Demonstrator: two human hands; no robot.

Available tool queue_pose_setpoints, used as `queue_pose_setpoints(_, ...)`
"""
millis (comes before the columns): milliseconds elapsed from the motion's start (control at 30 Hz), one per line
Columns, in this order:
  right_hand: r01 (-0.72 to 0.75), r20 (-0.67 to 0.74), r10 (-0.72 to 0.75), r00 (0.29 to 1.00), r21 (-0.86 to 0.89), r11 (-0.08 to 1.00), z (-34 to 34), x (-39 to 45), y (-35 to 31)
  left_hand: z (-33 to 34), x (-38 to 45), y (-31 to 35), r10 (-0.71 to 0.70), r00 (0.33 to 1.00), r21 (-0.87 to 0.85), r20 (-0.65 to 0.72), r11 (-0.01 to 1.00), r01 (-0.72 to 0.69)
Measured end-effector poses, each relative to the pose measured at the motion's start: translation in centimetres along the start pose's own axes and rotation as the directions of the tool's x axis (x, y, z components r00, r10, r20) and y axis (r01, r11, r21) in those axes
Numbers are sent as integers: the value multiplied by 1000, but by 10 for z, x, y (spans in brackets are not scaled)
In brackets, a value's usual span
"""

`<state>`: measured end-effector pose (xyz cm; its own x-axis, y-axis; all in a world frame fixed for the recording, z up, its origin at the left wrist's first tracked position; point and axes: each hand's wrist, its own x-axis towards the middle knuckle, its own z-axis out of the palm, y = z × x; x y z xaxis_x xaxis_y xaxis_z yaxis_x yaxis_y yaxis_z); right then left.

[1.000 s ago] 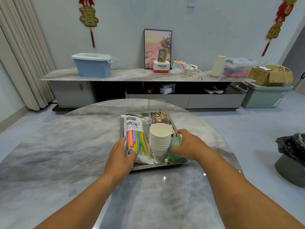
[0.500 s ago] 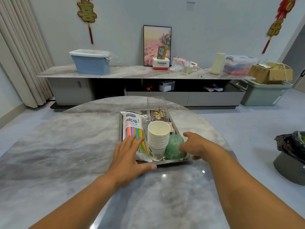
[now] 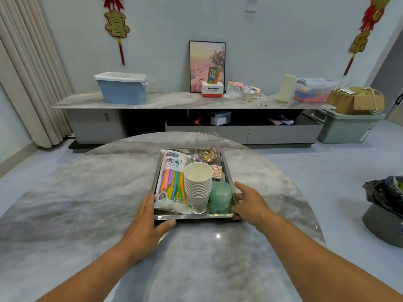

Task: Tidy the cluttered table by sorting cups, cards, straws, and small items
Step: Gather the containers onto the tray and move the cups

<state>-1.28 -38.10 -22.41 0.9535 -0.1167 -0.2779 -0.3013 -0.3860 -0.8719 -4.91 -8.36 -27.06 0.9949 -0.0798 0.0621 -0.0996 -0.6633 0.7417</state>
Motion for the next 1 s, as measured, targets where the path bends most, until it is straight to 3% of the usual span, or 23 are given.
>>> queue_pose_setpoints(200, 19, -17, -16, 1000, 197, 980, 19, -4, 0, -11, -9, -2, -32, 990, -73, -139, 997, 22)
queue_pose_setpoints(300, 117, -108, -110, 988, 58, 991, 26, -12, 3, -15, -10, -4, -110, 982, -223, -154, 972, 74)
queue_pose_setpoints(400, 165, -81, -167, 983, -25, 986, 33, -27, 4, -16, -6, -5, -195, 956, -386, -217, 917, 100)
queue_pose_setpoints(533, 230, -61, -233, 971, -57, 972, 33, -30, 9, -11, -2, -11, -362, 905, -642, -222, 753, 144)
queue_pose_setpoints(633, 165, -80, -170, 982, -69, 984, 29, -23, 17, -8, 3, -15, -429, 872, -706, -234, 692, 151)
queue_pose_setpoints(767, 156, 21, -156, 988, -7, 988, 20, -10, 28, -4, 8, -17, -481, 860, -774, -170, 606, 186)
queue_pose_setpoints(1000, 224, 37, -222, 974, -36, 974, 33, 22, 14, -7, 35, -23, -500, 840, -783, -211, 601, 161)
